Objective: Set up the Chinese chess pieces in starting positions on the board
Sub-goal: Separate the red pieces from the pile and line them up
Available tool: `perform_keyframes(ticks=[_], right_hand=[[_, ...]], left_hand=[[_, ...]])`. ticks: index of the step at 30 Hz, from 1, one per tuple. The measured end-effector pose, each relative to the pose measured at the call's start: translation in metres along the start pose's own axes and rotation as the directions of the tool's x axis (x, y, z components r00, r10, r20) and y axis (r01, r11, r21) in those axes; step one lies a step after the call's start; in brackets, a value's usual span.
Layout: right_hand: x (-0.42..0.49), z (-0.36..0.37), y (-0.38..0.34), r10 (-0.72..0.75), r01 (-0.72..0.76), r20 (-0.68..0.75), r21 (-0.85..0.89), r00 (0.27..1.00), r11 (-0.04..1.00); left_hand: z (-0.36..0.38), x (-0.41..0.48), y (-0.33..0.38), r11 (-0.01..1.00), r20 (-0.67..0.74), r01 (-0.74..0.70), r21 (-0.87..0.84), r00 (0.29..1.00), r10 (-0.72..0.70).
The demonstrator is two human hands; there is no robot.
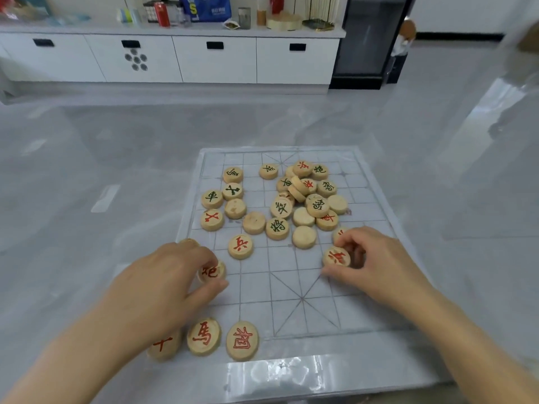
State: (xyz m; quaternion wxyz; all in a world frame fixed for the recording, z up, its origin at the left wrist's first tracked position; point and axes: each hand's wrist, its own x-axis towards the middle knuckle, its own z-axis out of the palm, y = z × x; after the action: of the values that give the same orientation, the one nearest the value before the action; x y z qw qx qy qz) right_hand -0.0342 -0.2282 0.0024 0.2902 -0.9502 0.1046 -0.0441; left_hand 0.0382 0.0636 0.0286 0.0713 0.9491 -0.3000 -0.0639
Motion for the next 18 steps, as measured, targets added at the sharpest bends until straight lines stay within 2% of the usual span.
perform_keyframes(ticks=[4, 13, 16, 18], right_hand=[[0.006, 0.0, 0.005, -0.024, 0.021, -0.021, -0.151, 0.999, 0.988], [0.011, -0.022, 0.034, 0.073, -0.116, -0.197, -0.218, 0.978, 0.969], [0.012, -0.034, 0.042, 0.12, -0.173, -0.249, -0.2, 0.961, 0.964], [0.009, -0.038, 0.043, 0.152, -0.18, -0.221, -0.111, 0.963, 0.977]], left_hand=[[0.005, 0.001, 0.001, 1.0, 0.007, 0.0, -0.012, 1.0, 0.0], [0.007, 0.0, -0.009, 1.0, -0.077, 0.019, -0.023, 0.997, -0.021], [0.008, -0.001, -0.013, 1.0, -0.113, -0.004, -0.025, 0.994, 0.001], [0.009, 0.0, -0.016, 0.999, -0.134, -0.013, -0.031, 0.991, 0.009]])
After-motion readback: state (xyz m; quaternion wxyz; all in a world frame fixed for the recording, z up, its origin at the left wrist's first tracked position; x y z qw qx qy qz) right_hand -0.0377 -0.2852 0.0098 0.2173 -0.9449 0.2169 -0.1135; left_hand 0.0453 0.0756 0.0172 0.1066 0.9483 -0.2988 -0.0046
